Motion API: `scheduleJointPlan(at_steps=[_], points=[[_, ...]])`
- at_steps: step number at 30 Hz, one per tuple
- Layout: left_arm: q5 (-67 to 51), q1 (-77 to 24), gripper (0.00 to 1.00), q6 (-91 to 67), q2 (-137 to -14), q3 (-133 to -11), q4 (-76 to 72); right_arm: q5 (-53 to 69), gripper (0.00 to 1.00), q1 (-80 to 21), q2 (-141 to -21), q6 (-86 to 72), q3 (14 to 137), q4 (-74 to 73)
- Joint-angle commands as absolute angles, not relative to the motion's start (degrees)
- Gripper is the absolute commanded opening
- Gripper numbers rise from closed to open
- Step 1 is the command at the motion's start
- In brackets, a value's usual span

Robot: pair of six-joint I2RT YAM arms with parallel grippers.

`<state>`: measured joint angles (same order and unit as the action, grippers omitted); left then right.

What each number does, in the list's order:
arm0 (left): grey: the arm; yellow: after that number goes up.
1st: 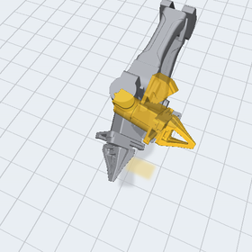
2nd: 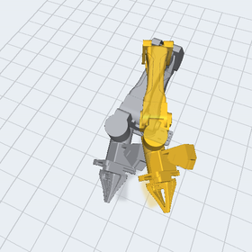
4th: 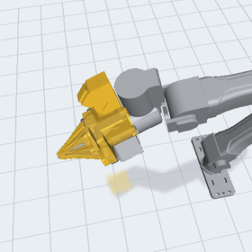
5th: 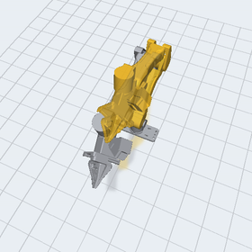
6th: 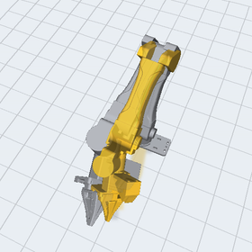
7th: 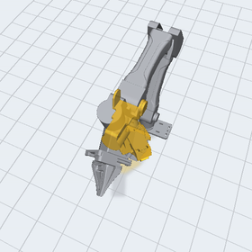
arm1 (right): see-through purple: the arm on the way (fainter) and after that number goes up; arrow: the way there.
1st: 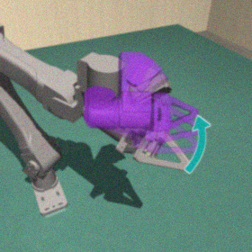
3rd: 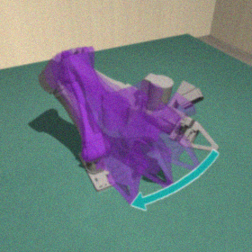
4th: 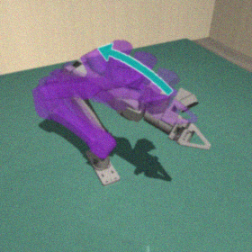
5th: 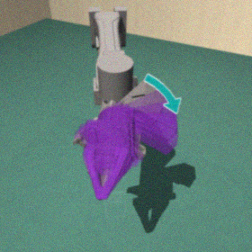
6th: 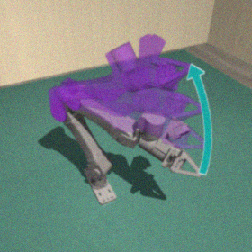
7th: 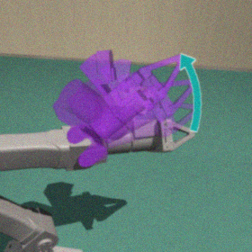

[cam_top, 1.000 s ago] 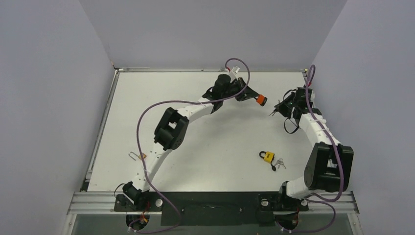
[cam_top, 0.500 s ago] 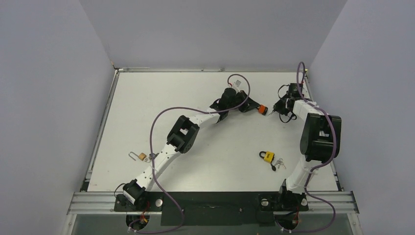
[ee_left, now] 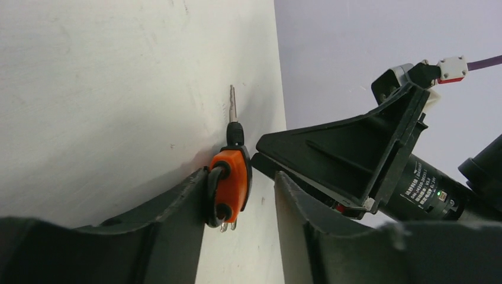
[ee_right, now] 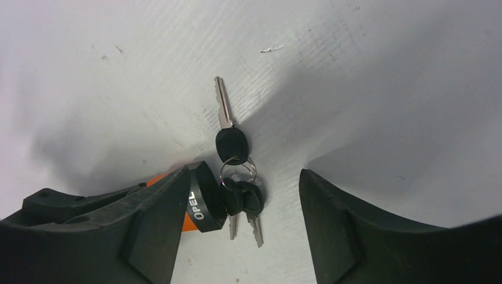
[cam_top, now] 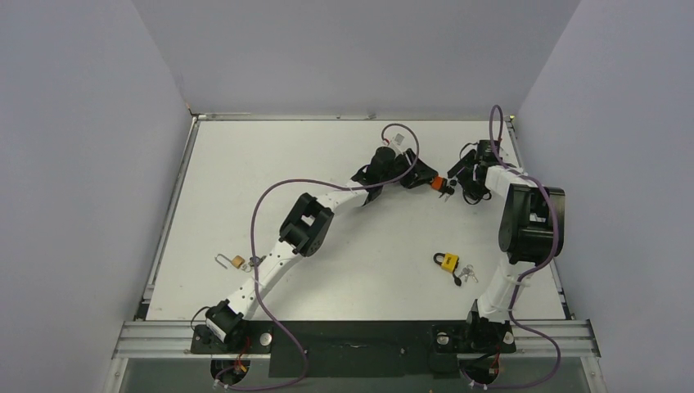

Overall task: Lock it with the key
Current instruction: Place the lock at the center of the board.

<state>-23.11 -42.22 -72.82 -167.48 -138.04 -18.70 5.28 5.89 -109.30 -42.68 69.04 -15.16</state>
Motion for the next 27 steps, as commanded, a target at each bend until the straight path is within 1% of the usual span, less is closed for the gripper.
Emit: scheduleJointPlan(at_steps=[1, 2, 3, 6, 9, 14, 18, 22, 26, 27], points=[[-24.55, -41.47, 0.45, -69.31, -161.88, -138.75, -18.53, 4.20, 0.67, 5.80, -107.50, -42.33, 71.89, -14.90], [-24.97, -41.26, 0.49, -68.84, -160.53, -138.64, -18.14, 4.30, 0.68, 5.80, -107.10, -42.31, 72.36, -15.18], [-25.14, -40.90, 0.50, -67.48, -159.85, -138.62, -17.02, 4.22, 0.71, 5.76, -106.72, -42.29, 72.56, -15.79], [-25.47, -40.33, 0.51, -63.65, -155.49, -138.34, -12.91, 2.73, 0.76, 5.45, -104.26, -41.81, 73.29, -17.16], [-24.73, -39.52, 0.51, -57.21, -151.67, -137.70, -5.24, 1.34, 0.81, 5.39, -102.03, -41.15, 73.74, -19.57], [-23.08, -38.76, 0.51, -50.98, -144.87, -134.20, 4.99, 0.97, 0.84, 5.56, -97.86, -41.01, 73.66, -21.86], [-25.45, -39.29, 0.51, -49.50, -145.18, -134.90, 9.82, 1.06, 0.84, 5.10, -94.74, -41.08, 72.03, -22.70], [-24.48, -40.55, 0.52, -48.58, -140.69, -128.34, 8.53, 0.58, 0.84, 3.42, -90.95, -39.93, 70.19, -23.96], [-20.51, -40.27, 0.52, -48.04, -131.28, -116.64, 7.27, 0.59, 0.84, -0.62, -87.97, -38.33, 69.37, -25.35], [-18.18, -40.04, 0.52, -47.79, -127.13, -112.66, 7.77, 0.35, 0.84, -1.71, -86.94, -37.58, 69.00, -25.64]])
